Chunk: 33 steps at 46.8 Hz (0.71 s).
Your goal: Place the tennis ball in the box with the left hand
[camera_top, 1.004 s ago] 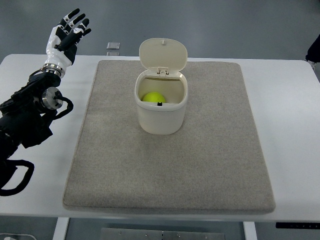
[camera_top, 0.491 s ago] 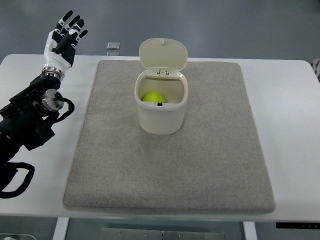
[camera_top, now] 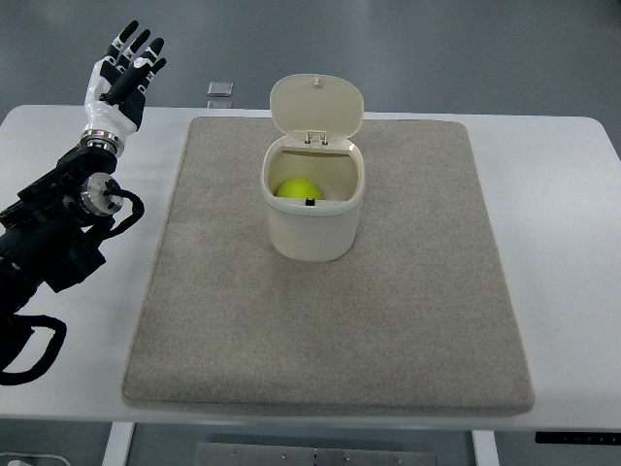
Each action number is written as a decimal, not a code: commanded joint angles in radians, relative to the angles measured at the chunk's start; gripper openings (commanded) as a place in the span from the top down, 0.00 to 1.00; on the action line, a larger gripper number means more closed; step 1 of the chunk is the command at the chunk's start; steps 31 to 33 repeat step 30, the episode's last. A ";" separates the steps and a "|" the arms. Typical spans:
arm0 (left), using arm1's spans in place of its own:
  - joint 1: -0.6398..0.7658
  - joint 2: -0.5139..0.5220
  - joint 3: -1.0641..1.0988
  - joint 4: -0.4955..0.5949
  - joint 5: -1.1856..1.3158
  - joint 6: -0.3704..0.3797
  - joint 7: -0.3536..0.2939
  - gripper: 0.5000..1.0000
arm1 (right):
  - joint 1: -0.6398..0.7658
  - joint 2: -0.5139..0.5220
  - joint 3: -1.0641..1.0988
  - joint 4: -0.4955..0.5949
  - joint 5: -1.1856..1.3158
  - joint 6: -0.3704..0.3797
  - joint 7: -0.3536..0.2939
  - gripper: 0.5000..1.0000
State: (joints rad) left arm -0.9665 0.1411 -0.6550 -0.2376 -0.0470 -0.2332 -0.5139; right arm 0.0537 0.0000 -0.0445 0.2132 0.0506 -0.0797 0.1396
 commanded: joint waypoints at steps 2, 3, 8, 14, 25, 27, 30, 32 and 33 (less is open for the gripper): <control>0.000 0.000 0.002 -0.002 0.001 0.000 0.000 0.30 | 0.000 0.000 0.000 0.000 0.000 0.000 0.000 0.12; 0.002 0.000 0.002 -0.003 0.001 0.000 0.000 0.30 | 0.000 0.000 0.000 0.000 0.000 0.000 0.000 0.12; 0.003 0.003 0.003 -0.005 0.001 0.000 0.000 0.30 | 0.000 0.000 0.000 0.000 0.000 0.000 0.000 0.12; 0.005 0.002 0.003 -0.005 0.006 0.000 0.000 0.30 | 0.000 0.000 0.000 0.000 0.000 0.000 0.000 0.12; 0.006 0.003 0.003 -0.005 0.001 0.000 0.000 0.30 | 0.000 0.000 0.000 0.000 0.000 0.000 0.000 0.12; 0.006 0.003 0.003 -0.005 0.001 0.000 0.000 0.30 | 0.000 0.000 0.000 0.000 0.000 0.000 0.000 0.12; 0.006 0.005 0.002 -0.005 -0.001 0.000 0.000 0.30 | 0.000 0.000 0.005 0.000 0.002 0.000 0.000 0.12; 0.006 0.005 0.002 -0.005 -0.001 0.000 0.000 0.30 | 0.000 0.000 0.005 0.000 0.002 0.000 0.000 0.12; 0.006 0.005 0.002 -0.005 -0.001 0.000 0.000 0.30 | 0.000 0.000 0.005 0.000 0.002 0.000 0.000 0.12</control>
